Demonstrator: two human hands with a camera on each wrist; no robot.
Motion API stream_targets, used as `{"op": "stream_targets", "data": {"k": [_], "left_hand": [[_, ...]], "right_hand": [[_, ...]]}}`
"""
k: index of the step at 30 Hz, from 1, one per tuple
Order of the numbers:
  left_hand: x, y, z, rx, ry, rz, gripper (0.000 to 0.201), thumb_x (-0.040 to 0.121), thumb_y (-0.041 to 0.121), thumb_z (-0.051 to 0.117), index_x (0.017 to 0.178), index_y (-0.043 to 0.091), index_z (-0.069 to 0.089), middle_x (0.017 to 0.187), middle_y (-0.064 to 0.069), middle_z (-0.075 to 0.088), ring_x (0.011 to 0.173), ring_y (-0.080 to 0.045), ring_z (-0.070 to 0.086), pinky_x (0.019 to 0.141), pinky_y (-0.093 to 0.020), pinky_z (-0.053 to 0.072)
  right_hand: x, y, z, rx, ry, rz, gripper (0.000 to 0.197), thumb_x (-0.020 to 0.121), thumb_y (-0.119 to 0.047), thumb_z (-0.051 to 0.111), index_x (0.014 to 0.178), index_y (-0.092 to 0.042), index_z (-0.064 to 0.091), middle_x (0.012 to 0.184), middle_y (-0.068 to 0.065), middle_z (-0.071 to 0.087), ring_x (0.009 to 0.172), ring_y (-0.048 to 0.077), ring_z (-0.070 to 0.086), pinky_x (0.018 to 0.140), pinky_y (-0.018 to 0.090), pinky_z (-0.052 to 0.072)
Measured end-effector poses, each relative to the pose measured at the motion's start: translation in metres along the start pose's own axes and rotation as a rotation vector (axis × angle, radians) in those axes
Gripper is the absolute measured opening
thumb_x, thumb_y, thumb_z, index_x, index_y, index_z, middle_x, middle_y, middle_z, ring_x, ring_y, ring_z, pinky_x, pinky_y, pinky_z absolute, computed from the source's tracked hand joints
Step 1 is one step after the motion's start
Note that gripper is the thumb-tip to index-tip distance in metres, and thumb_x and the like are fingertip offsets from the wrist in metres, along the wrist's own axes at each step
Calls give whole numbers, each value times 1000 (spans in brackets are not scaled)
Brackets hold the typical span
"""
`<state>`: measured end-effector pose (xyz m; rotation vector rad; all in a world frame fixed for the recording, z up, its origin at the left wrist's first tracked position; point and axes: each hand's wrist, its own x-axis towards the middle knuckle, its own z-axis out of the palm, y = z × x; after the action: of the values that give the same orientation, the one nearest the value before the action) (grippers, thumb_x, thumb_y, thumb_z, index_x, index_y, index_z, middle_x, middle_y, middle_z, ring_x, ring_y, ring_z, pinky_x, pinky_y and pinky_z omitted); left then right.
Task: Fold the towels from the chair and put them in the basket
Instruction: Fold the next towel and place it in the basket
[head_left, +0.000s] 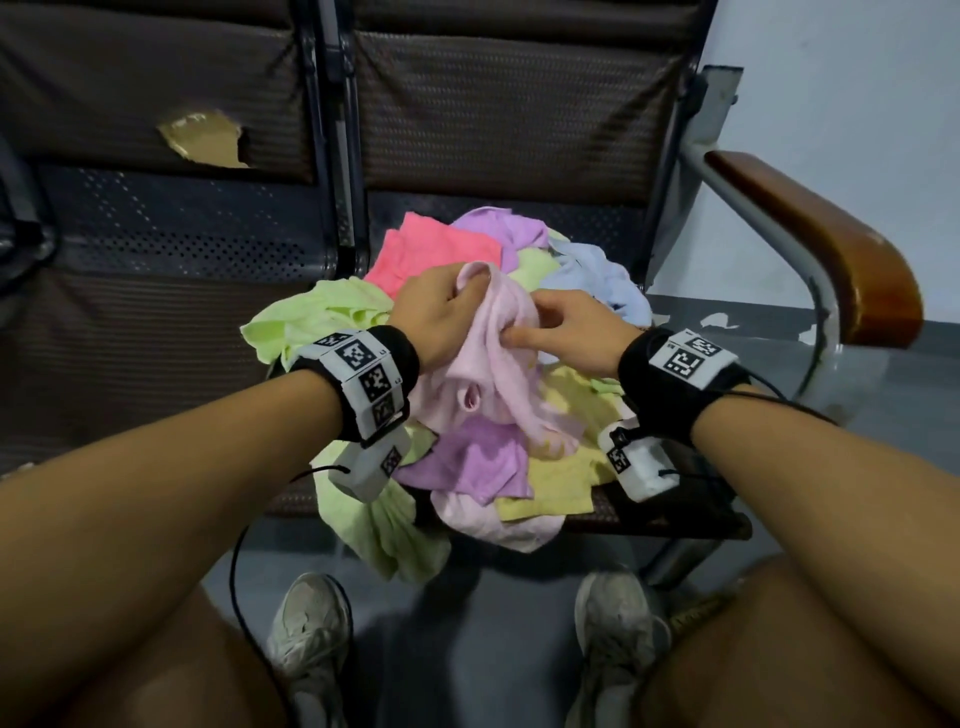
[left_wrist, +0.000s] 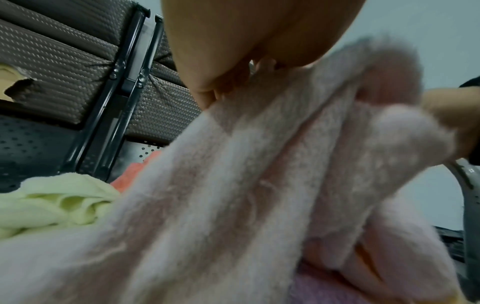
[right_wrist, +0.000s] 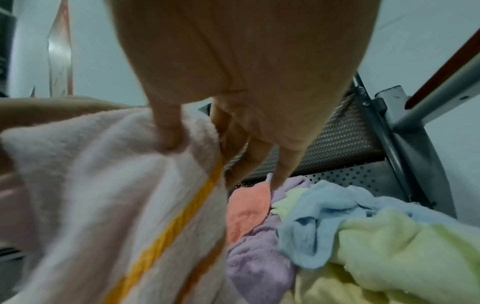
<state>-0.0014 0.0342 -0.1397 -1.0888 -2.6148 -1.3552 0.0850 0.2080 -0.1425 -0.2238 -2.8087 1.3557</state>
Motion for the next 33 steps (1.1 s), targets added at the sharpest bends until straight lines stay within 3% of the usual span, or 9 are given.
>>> {"op": "stream_targets", "data": {"k": [6,8,10,15,20,24,26,29,33], "left_hand": [[-3,-6,-9,46,6,5,23,96,17,50,91,25,71,77,11,62,75,-10,53,68,-20,38],[-4,-6,-13,47,40,10,31,90,8,50,103,22,74,85,7,70,79,-11,61,70,-12,43],[-4,-5,-15,-14,74,-10,34,84,-2,47,98,15,72,85,2,72,83,-18,68,79,-26,53],[3,13,-6,-341,62,-72,29,83,-8,43,84,10,66,86,-15,72,82,-37,69,82,-49,57],[11,37,-3,-606,103,-68,26,76,-6,43,71,12,61,70,-2,65,68,-22,56,66,-37,48],[18,26,-12,-348,306,-142,26,85,6,43,75,16,65,81,-6,67,80,-21,60,73,-34,48],[18,14,-20,-126,320,-215,23,87,20,45,79,15,66,85,-7,68,89,-25,63,78,-34,49],[13,2,-23,182,178,-226,30,74,36,46,83,16,67,103,-14,66,104,-34,58,90,-40,48],[1,5,-5,155,-232,39,58,73,43,69,126,24,57,120,-1,65,111,-22,59,94,-35,47]], "right_hand": [[3,5,-15,-179,310,18,29,95,-17,47,67,-21,52,68,-2,57,69,20,53,67,33,41],[5,10,-27,-226,450,116,17,93,-17,44,84,-19,58,90,7,66,87,28,60,78,36,48],[3,15,-34,-229,472,235,25,90,-20,45,113,-20,57,114,10,65,104,30,61,93,41,50],[-9,7,-13,-204,103,85,80,79,-30,78,147,-28,35,141,7,47,126,22,47,100,29,36],[-8,1,5,-377,28,25,19,91,-33,65,78,-20,61,77,0,64,81,26,62,64,30,45],[-4,3,-14,-263,245,25,16,94,-30,60,88,-17,66,83,2,67,79,21,62,72,28,47],[-3,5,-23,-207,316,11,22,93,-32,63,79,-16,65,68,-4,59,65,14,53,57,12,38],[-5,2,-22,-199,332,-102,30,95,-25,61,78,-1,59,67,2,48,63,16,41,54,18,31],[-2,-11,-9,-125,250,-234,18,91,-19,62,89,-2,57,79,5,55,73,16,50,68,31,40]]}}
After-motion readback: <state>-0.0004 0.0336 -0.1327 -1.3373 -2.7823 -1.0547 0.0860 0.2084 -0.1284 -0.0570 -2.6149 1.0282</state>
